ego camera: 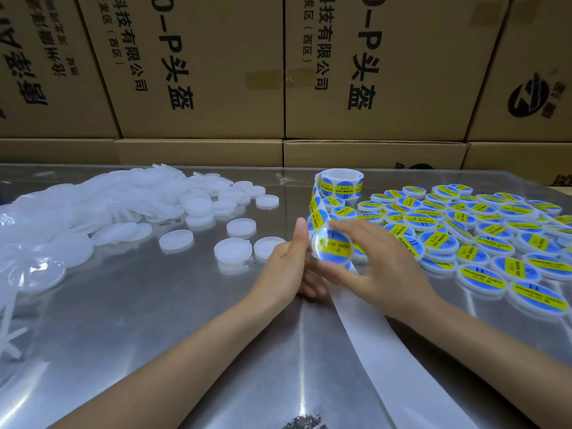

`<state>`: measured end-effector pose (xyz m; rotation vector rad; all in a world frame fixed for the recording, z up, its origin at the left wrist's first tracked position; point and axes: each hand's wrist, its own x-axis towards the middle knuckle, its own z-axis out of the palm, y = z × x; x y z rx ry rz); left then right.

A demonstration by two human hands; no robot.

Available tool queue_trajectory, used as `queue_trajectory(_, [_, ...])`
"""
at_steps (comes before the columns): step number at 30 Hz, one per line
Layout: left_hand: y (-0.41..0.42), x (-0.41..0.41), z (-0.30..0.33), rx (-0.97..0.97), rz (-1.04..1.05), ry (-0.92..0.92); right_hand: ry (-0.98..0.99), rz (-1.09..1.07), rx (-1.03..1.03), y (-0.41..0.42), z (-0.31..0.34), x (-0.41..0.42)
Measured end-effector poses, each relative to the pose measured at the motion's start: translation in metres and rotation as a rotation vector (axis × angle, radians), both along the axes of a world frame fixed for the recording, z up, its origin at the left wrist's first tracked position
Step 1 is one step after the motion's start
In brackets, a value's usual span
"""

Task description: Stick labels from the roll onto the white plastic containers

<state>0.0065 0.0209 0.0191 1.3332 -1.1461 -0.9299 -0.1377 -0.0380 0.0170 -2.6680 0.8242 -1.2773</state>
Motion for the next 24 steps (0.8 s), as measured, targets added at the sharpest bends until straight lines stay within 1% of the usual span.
queue_trajectory(1, [-0.001, 0.001, -0.001, -0.003, -0.008, 0.009, -0.01, -0.06, 0.032, -0.006, -0.001, -0.002])
queue_trajectory(3, [-0.004, 0.001, -0.003, -0.023, 0.012, 0.019, 0.03, -0.201, 0.1, -0.02, -0.003, -0.008])
queue_trajectory(6, [-0.008, 0.004, -0.006, -0.064, 0.079, 0.017, 0.197, -0.356, 0.157, -0.04, -0.009, -0.019])
queue_trajectory(9, [-0.012, 0.009, -0.008, -0.113, 0.163, -0.001, 0.365, -0.442, 0.169, -0.052, -0.016, -0.021])
queue_trajectory(12, [-0.015, 0.014, -0.009, -0.134, 0.226, -0.027, 0.441, -0.462, 0.197, -0.056, -0.021, -0.02])
queue_trajectory(17, [-0.02, 0.017, -0.014, -0.107, 0.276, -0.113, 0.423, -0.411, 0.251, -0.055, -0.02, -0.021])
queue_trajectory(24, [-0.022, 0.019, -0.016, -0.113, 0.291, -0.14, 0.217, -0.402, 0.008, -0.046, -0.016, -0.02])
